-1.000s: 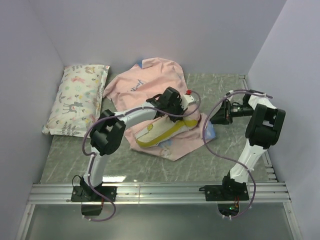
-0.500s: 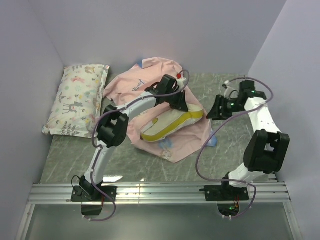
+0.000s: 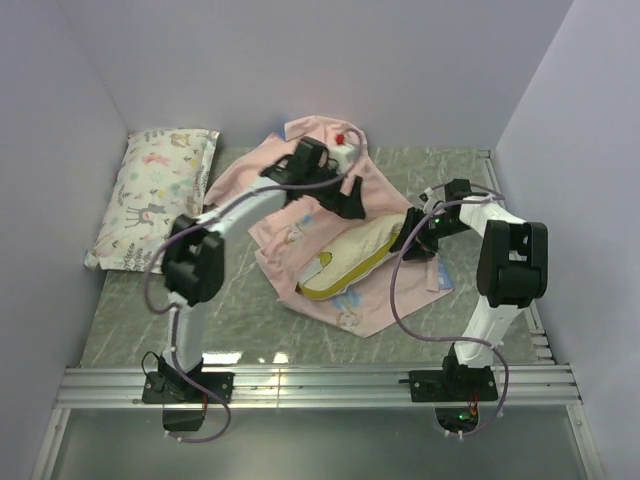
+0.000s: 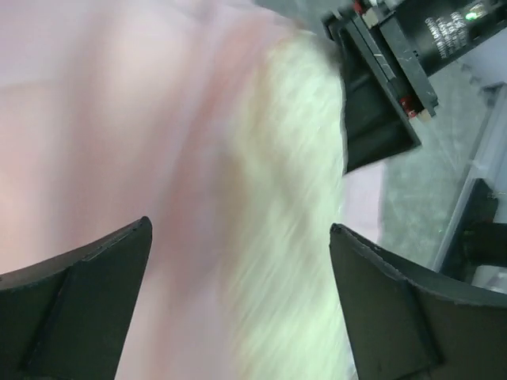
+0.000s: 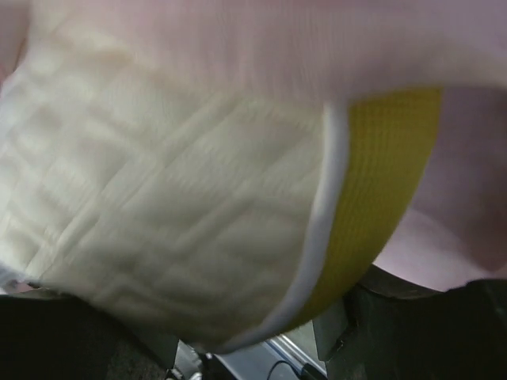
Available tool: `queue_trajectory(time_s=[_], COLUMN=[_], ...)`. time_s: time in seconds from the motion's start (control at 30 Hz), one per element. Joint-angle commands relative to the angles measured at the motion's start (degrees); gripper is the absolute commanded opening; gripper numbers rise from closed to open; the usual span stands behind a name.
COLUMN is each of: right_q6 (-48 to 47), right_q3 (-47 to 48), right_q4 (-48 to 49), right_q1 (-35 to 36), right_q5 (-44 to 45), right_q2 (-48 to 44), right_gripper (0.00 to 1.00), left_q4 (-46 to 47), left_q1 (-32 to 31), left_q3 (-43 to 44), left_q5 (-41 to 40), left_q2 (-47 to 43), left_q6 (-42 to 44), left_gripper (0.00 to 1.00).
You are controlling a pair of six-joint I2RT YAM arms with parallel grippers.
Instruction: Put the pillow into the pillowcase
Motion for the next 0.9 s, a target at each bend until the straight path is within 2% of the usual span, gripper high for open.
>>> queue_trajectory(time_s=[0.0,0.13,0.2,0.23,0.3,0.4,0.47,0.5,0.63,0.67,0.77,0.87], right_q6=[4.88,5.24,4.19,3.75,2.17,0.94,0.32,0.32,-0.64,-0.82,-0.56,-0.65], right_q3=[3.2,5.67,7.25,7.78,9.53,13.39,16.12,16.74,19.82,20.61,21.4,20.8], right_q4=[5.95,5.96,5.43,5.25,5.08,4.2,3.06,2.88,1.83,1.82,2.17,1.65], right_q1=[0.16,0.78,0.69,0.69,0.69,0.6,0.6,0.69,0.69,0.6,1.39,3.75], right_q5=[-2.09,-1.74,-0.78,0.1,2.29,4.75,5.64,5.64,6.26,6.08,5.04,1.01], right_q2=[2.19,5.18,6.67,7.2,8.6,11.5,13.17,13.53,14.5,14.59,14.5,14.07], right_gripper=[0.63,0.63,0.62,0.62,0.61,0.6,0.59,0.59,0.59,0.59,0.59,0.58], left_q4=[-2.69,-9.48,-13.07,-15.26,-15.03,-11.6,-13.87,-14.49,-16.51,-16.6,-15.12,-13.97], left_q1=[7.98,14.05,16.6,17.05,17.31,15.74,13.99,12.84,5.2,1.53,-3.24,-1.77], left_q3=[-3.14,-4.73,-4.64,-5.95,-11.46,-18.41,-20.97,-22.03,-28.53,-29.85,-33.29,-32.33], left_q5=[-6.6,-14.97,-13.15,-12.52,-10.68,-10.23,-7.52,-6.38,-1.72,1.25,5.13,4.46], left_q2=[-13.05,-9.38,-5.88,-5.24,-5.5,-6.9,-7.34,-7.87,-12.87,-14.45,-20.43,-22.99], left_q6=[14.05,24.35,29.88,31.03,34.11,35.7,36.14,36.4,35.1,33.09,26.95,21.57], left_gripper=[0.99,0.99,0.96,0.9,0.85,0.64,0.34,0.33,0.01,0.0,0.0,0.0])
